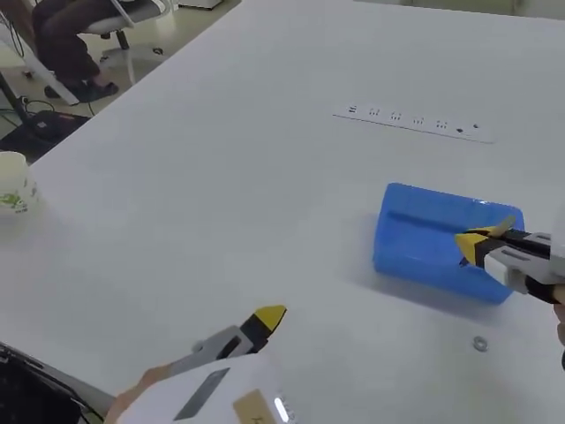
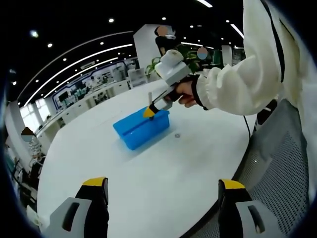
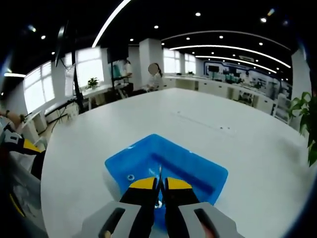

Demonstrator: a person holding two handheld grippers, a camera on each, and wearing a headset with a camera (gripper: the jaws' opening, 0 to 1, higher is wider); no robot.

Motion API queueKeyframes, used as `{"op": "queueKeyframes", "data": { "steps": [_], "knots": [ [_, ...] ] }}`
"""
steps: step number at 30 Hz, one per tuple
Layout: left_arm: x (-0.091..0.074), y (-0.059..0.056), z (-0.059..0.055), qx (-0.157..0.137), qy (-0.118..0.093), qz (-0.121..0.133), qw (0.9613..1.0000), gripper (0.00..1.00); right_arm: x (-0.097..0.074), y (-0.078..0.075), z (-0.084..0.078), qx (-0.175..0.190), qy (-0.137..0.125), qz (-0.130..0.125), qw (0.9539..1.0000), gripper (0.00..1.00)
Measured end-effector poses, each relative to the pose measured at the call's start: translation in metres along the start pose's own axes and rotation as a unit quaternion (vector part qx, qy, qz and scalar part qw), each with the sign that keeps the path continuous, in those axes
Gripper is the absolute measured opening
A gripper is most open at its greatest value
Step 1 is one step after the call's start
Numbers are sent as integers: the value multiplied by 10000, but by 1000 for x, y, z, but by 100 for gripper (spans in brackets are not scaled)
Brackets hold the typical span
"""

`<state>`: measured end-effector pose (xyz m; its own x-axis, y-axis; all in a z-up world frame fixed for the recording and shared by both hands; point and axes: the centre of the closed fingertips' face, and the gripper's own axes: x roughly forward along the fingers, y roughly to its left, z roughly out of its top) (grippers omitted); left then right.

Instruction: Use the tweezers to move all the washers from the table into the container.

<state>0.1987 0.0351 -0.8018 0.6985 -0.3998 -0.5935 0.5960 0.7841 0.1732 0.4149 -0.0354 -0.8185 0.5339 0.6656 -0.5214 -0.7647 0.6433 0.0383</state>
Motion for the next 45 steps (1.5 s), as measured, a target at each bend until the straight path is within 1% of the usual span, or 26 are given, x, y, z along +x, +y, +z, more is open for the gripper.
{"op": "queueKeyframes", "data": {
  "steps": [5,8,10,11,13,16,20,23,26,30,34,37,40,45],
  "knots": [
    [0,1,0,-17,-2,16,10000,94,1,0,-5,34,96,-9,9999,3],
    [1,0,-2,16,30,7,10000,94,1,0,-5,136,98,-11,9999,3],
    [1,0,-2,52,37,20,10000,94,1,0,-5,125,105,-30,9999,3],
    [1,1,-3,58,58,27,10000,93,0,-1,-4,104,103,-66,9999,3],
    [1,1,-3,67,89,40,9999,93,-2,-1,-1,107,50,-61,9999,3],
    [1,2,-3,79,89,70,9999,92,-4,0,3,227,-8,-3,9997,4],
    [0,2,-1,76,48,74,9999,92,-14,-1,12,256,-173,-60,9995,3],
    [0,3,-1,55,28,83,9999,92,-27,-1,24,255,-391,-102,9989,3],
    [-1,4,-1,50,28,111,9999,92,-40,1,31,263,-527,-104,9982,3],
    [-1,4,-1,69,24,125,9999,91,-56,5,33,375,-661,-132,9970,3],
    [-1,4,0,72,16,117,9999,91,-66,7,34,378,-737,-171,9964,3],
    [0,0,-1,11,32,17,10000,93,-71,8,33,444,-757,-177,9960,3],
    [-1,1,-1,30,34,29,10000,93,-76,10,33,454,-799,-170,9956,3],
    [-1,2,-2,6,58,39,10000,92,-82,13,30,447,-770,-140,9959,3]
  ]
}}
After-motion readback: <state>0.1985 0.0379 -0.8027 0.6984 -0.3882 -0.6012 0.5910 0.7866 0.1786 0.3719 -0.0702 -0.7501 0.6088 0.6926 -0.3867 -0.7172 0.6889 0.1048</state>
